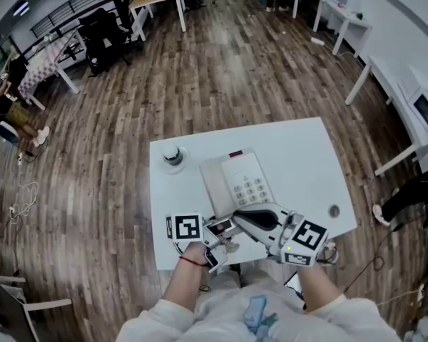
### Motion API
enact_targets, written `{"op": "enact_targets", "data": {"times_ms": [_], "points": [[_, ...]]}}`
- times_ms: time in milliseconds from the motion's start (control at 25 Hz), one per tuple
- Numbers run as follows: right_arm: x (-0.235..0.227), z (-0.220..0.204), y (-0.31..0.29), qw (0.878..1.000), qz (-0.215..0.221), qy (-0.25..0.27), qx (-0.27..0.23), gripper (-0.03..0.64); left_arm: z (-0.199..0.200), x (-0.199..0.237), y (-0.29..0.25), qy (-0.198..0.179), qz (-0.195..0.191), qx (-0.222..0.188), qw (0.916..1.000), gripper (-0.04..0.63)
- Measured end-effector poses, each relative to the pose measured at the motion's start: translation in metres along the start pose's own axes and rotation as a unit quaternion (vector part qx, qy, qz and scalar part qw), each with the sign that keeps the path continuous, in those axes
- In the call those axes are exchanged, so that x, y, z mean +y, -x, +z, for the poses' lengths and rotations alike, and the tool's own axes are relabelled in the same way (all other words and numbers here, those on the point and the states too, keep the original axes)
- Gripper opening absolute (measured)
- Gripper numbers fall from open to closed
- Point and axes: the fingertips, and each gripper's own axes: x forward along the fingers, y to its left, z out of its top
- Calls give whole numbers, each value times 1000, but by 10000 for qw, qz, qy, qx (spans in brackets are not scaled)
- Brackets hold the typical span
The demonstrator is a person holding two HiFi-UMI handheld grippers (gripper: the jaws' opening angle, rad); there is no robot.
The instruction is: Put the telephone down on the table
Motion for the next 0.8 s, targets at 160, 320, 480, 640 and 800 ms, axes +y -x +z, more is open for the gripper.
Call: {"op": "enact_targets", "data": {"times_ms": [160,320,480,640,800], "points": [[-10,-11,-3,9999,-75,-108,44,34,0,15,-5,241,52,136,9996,371],[-29,-22,-9,9996,-214,-154,137,34,14,32,-10,27,-32,274,9996,371],[-43,-34,-14,9990,-335,-230,164,34,19,48,-13,348,-191,390,9984,371],[-58,-42,-18,9986,-423,-301,99,34,28,67,-21,420,-242,496,9976,372],[-82,-45,-26,9979,-576,-311,8,34,47,93,-25,134,-196,566,9981,371]]}}
